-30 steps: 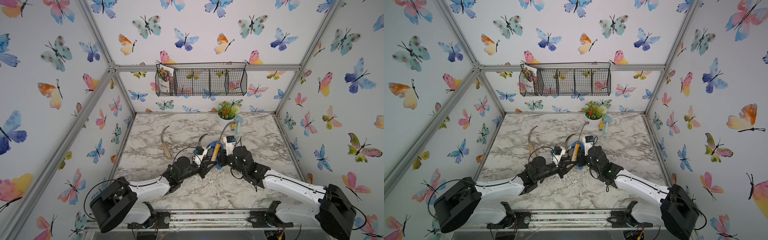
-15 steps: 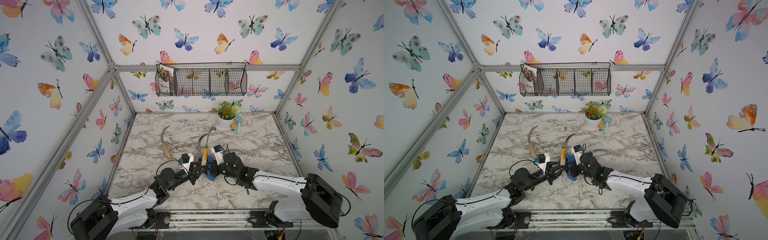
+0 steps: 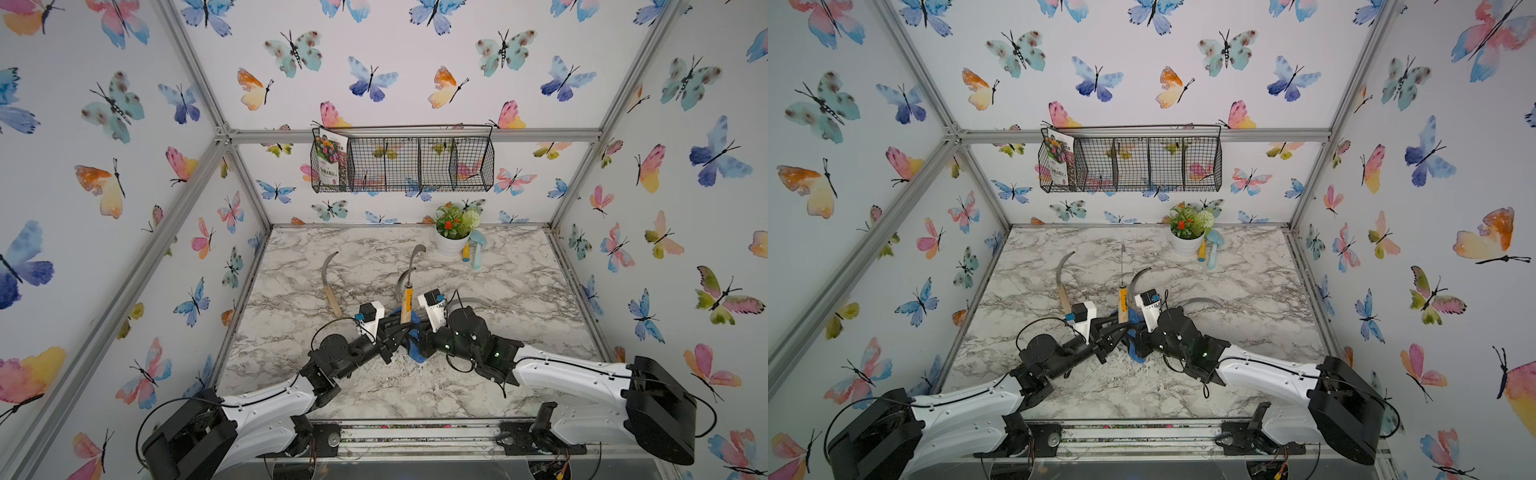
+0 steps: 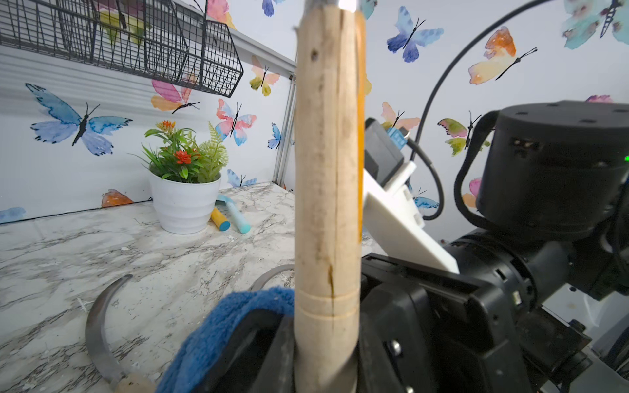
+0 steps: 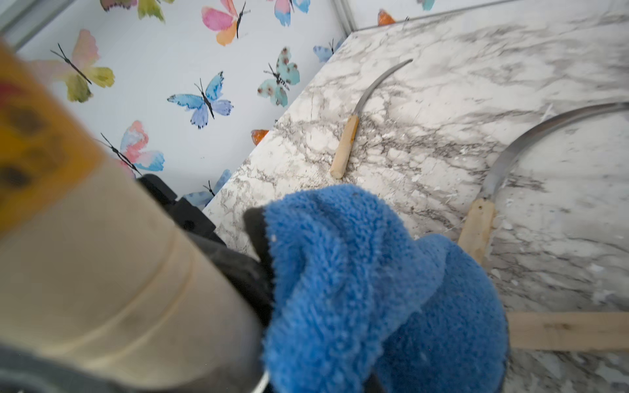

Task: Wipe small sickles with rags
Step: Wipe the small sickle.

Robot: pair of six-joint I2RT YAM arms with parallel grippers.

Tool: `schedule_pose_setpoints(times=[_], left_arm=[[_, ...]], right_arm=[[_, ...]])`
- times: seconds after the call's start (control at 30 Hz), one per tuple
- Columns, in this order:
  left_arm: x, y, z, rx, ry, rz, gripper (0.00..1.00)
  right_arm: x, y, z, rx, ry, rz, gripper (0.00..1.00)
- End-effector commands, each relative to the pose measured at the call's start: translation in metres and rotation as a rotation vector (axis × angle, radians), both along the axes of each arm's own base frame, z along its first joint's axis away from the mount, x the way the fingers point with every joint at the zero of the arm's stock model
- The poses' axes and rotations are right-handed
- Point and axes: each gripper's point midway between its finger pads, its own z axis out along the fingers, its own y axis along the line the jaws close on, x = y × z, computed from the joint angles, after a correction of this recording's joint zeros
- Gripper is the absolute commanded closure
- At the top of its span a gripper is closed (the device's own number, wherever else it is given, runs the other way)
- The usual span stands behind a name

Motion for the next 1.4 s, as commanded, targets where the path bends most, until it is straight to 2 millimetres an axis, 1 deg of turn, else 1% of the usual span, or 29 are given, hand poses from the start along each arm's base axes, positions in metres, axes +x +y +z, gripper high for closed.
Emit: schedule_pose_setpoints(times=[0.0, 0.03, 0.1, 0.13, 0.2, 0.27, 0.33, 0.4, 0.57, 0.6, 0.67, 0.73, 0.77, 0.9, 0.97, 1.03, 1.17, 1.23, 1.3, 1.37], left_arm=[[0.002, -0.004, -0.008, 0.027, 0.016, -0.014, 1.00], [0.001, -0.005, -0.008, 0.026, 0.016, -0.020, 1.00], [-0.001, -0.006, -0.007, 0.025, 0.016, -0.033, 1.00], [-0.002, -0.006, -0.006, 0.024, 0.014, -0.036, 1.00], [-0.002, -0.005, -0.005, 0.021, 0.014, -0.033, 1.00], [-0.003, -0.004, -0.004, 0.015, 0.011, -0.032, 1.00], [-0.002, -0.004, -0.004, 0.015, 0.014, -0.032, 1.00], [-0.002, -0.004, -0.006, 0.018, 0.017, -0.033, 1.00], [-0.002, -0.003, -0.006, 0.017, 0.015, -0.028, 1.00], [-0.002, -0.001, -0.007, 0.018, 0.014, -0.021, 1.00], [0.000, 0.000, -0.008, 0.018, 0.018, -0.006, 1.00], [0.002, 0.001, -0.008, 0.020, 0.021, 0.001, 1.00], [0.002, 0.000, -0.008, 0.021, 0.022, 0.001, 1.00], [0.003, -0.003, -0.010, 0.028, 0.029, -0.006, 1.00], [0.003, -0.004, -0.010, 0.029, 0.030, -0.009, 1.00], [0.004, -0.003, -0.011, 0.031, 0.030, -0.007, 1.00], [0.003, -0.001, -0.010, 0.026, 0.030, -0.002, 1.00], [0.002, -0.001, -0.009, 0.023, 0.029, -0.006, 1.00], [0.003, -0.001, -0.009, 0.023, 0.029, -0.003, 1.00], [0.004, -0.002, -0.010, 0.027, 0.032, -0.003, 1.00]], right_arm=[[0.008, -0.015, 0.024, 0.047, -0.078, -0.071, 0.98], [0.007, -0.014, 0.024, 0.050, -0.076, -0.066, 0.98], [0.005, -0.005, 0.020, 0.045, -0.058, -0.031, 0.98], [0.003, 0.002, 0.015, 0.037, -0.038, -0.005, 0.98], [0.000, 0.024, 0.002, 0.034, 0.003, 0.064, 0.98], [-0.002, 0.043, -0.013, 0.007, 0.036, 0.111, 0.98], [0.001, 0.050, -0.023, -0.013, 0.048, 0.114, 0.98], [0.003, 0.044, -0.018, -0.001, 0.031, 0.085, 0.98], [0.005, 0.008, 0.010, 0.061, -0.034, -0.030, 0.98], [0.003, 0.002, 0.015, 0.075, -0.042, -0.035, 0.98], [-0.002, -0.004, 0.022, 0.096, -0.047, -0.026, 0.98], [-0.008, -0.002, 0.022, 0.104, -0.040, 0.004, 0.98], [-0.011, 0.002, 0.020, 0.106, -0.025, 0.031, 0.98], [-0.021, 0.028, 0.008, 0.117, 0.029, 0.145, 0.98], [-0.023, 0.035, 0.004, 0.109, 0.042, 0.170, 0.98], [-0.022, 0.030, 0.008, 0.118, 0.029, 0.154, 0.98], [-0.024, 0.004, 0.027, 0.157, -0.018, 0.090, 0.98], [-0.021, -0.004, 0.032, 0.161, -0.035, 0.054, 0.98], [-0.023, -0.001, 0.034, 0.172, -0.032, 0.071, 0.98], [-0.024, 0.011, 0.028, 0.170, -0.009, 0.111, 0.98]])
